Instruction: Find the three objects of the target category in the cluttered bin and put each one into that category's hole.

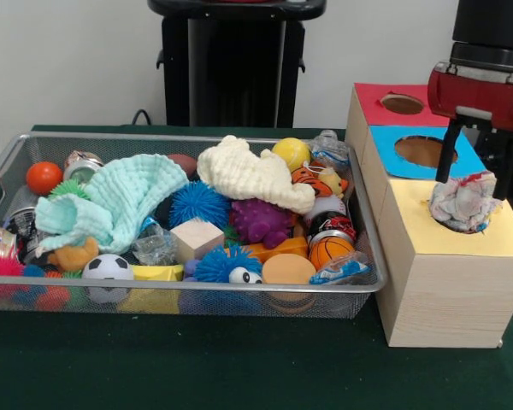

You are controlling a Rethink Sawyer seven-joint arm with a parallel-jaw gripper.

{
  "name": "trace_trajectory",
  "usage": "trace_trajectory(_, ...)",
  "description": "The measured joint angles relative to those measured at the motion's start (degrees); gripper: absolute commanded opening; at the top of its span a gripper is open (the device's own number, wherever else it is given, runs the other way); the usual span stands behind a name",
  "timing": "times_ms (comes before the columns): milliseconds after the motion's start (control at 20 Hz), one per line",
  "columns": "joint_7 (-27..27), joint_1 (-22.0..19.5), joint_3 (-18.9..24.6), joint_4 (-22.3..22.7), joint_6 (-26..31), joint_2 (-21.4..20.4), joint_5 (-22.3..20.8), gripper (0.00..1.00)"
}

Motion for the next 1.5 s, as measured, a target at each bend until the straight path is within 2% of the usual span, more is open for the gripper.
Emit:
trace_trajectory(500,0.0,0.0,-0.3,-0.4,1.3,0.0,0.0,1.0)
trace_trajectory(550,0.0,0.0,-0.3,-0.4,1.3,0.0,0.0,0.0)
trace_trajectory(1500,0.0,-1.0,-0.1,-0.1,1.8,-0.6,0.0,0.0)
